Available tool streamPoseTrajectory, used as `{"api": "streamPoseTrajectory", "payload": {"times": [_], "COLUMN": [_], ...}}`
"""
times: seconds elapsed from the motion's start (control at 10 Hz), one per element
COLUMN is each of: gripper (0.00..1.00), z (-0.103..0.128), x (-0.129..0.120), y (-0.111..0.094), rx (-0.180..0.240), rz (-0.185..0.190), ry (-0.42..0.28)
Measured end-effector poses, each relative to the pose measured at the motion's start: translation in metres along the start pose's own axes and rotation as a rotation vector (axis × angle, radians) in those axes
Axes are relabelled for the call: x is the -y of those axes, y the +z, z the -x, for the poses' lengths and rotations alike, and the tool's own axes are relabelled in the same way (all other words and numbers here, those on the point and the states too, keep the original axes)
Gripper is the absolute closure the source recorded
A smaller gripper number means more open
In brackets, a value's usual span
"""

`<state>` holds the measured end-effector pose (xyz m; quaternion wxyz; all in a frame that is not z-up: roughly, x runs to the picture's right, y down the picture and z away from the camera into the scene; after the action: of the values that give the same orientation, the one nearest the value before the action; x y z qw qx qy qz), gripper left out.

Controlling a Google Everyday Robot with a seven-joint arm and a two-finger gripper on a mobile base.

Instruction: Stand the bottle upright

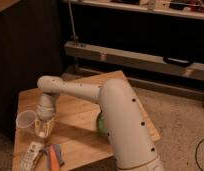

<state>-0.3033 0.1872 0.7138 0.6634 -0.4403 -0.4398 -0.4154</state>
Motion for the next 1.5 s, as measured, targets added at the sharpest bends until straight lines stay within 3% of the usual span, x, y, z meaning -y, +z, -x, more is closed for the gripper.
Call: {"api": "streamPoseTrajectory", "payload": {"times": [0.1, 0.5, 0.7, 1.1, 1.5], "gripper": [0.86, 0.86, 0.86, 0.86, 0.86], "z": [0.013, 0.050, 0.061, 0.073, 0.092], "x": [0.000, -0.015, -0.020, -0.042, -0.073], "y": [-0.029, -0.119, -0.139, -0.173, -0.210], "rx": [-0.071, -0.290, -0.357, -0.528, -0.737], "rz": [0.011, 0.024, 0.027, 0.030, 0.021], "ry": [0.008, 0.045, 0.052, 0.067, 0.067]}}
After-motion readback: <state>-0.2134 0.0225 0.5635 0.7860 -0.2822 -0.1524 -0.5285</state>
